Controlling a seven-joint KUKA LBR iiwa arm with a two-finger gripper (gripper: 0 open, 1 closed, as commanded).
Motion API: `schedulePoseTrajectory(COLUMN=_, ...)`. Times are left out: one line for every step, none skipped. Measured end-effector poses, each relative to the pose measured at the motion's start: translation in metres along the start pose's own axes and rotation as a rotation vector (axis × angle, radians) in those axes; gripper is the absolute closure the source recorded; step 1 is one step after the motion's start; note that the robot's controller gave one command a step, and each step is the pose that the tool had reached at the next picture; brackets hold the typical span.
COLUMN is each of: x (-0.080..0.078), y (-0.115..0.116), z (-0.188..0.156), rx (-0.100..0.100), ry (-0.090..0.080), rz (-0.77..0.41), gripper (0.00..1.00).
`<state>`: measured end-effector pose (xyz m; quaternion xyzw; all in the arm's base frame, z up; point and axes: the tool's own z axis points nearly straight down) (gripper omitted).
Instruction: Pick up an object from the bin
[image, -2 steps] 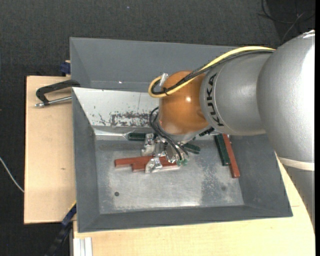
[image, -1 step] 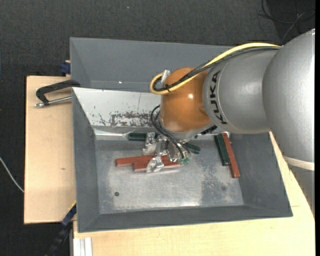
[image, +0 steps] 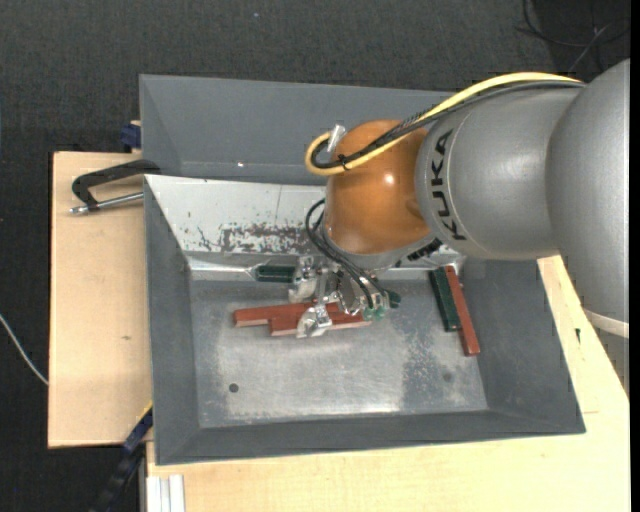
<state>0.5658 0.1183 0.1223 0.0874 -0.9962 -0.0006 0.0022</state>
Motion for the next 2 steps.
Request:
schedulePoseTrajectory(x=-0.001, y=0.000, z=-0.022, rx=0.000, ry=-0.008, rz=0.000, gripper=1.00)
schedulePoseTrajectory(x=-0.003, y=0.000, z=-0.035, rx=0.000, ry=-0.012, rz=-0.001, gripper=1.00)
